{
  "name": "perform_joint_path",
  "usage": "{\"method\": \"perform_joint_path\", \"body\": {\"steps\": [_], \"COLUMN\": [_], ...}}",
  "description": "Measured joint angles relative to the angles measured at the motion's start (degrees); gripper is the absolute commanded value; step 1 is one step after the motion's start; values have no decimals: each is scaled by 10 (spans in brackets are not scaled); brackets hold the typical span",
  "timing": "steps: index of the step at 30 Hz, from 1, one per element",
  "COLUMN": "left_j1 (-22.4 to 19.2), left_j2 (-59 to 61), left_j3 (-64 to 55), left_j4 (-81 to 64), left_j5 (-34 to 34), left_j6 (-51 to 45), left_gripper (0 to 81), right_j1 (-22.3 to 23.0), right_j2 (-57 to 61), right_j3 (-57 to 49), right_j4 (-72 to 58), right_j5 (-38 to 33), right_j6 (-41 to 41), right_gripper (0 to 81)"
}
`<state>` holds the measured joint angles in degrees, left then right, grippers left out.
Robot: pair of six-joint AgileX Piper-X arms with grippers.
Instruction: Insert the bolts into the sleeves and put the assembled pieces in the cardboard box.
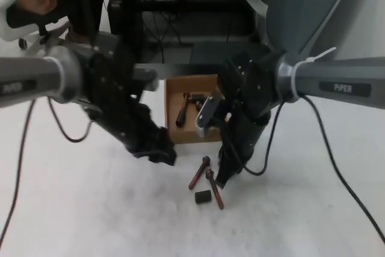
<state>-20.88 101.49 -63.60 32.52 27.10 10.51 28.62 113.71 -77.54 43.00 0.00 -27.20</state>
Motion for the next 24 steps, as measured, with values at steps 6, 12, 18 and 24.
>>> {"method": "perform_joint_path", "body": {"steps": [6,12,18,24], "left_j1": [-63,-77,-79,-85], "left_j2": [0,0,14,74], "left_j3": [0,0,-28,-95], "left_j4": [-60,-93,-94,-23], "left_j5": [-43,-66,-67,-72], "left_j6": [1,1,1,25], "left_gripper": [517,490,490,490], "right_j1": [-45,-62,-62,-62], "right_j2": [-90,-203,-285,-331], "right_j3": [31,111,194,225], "right_j4": [1,4,-5,-5], "right_j5": [-14,-29,-32,-34], "right_j6": [60,74,98,101], "right_gripper": [4,4,4,4]}}
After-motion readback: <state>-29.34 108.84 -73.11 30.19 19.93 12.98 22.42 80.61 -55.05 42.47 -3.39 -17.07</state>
